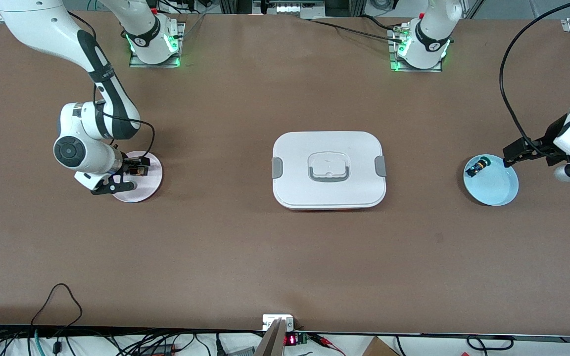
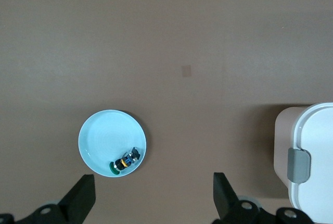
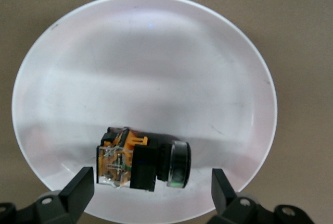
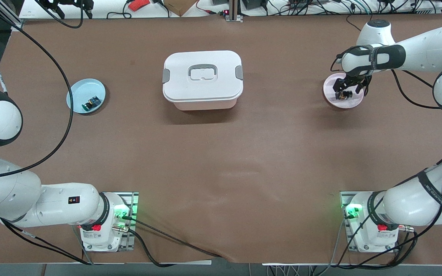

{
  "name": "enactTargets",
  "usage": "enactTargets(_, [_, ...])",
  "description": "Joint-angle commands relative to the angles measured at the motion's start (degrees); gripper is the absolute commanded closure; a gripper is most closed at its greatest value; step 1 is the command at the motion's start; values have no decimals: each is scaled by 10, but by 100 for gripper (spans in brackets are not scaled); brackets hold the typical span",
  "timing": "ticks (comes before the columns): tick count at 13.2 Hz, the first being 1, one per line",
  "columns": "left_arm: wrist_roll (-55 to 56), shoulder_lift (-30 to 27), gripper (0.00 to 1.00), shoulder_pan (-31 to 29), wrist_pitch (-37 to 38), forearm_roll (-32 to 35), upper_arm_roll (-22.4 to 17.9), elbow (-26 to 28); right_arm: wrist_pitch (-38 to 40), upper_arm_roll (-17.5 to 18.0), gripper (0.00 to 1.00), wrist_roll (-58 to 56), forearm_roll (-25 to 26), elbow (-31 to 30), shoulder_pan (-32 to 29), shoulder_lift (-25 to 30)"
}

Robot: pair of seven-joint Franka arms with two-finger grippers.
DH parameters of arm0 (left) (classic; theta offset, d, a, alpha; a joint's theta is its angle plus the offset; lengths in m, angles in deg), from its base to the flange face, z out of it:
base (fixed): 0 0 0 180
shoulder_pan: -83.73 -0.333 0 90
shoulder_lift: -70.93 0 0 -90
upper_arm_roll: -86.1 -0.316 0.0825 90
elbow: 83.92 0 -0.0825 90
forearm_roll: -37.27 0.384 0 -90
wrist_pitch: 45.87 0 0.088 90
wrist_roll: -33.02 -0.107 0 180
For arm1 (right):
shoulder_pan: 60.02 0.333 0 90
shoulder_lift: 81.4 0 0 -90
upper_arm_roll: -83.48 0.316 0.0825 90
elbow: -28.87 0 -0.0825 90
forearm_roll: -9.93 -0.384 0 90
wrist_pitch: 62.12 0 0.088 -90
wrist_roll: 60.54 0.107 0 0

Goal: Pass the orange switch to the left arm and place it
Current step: 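Lower the right gripper and close it on the orange switch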

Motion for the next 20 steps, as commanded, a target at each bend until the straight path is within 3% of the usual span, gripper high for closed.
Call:
enactTargets(1, [-8,6,0,2,12,7,-2,-16,-17,3,0,8,-3,-6,0,-3])
enactTargets(13, [-8,7,0,-1,12,6,-2,-16,-43,3,0,27,-5,-4,0,-24])
enactTargets(15, [-7,7,0,-1,12,6,-2,-16,-43,3,0,26,-38,-4,0,-24])
enactTargets(20, [-7,7,0,-1,23,6,-2,-16,-42,2,0,17,-35,-1,1,-24])
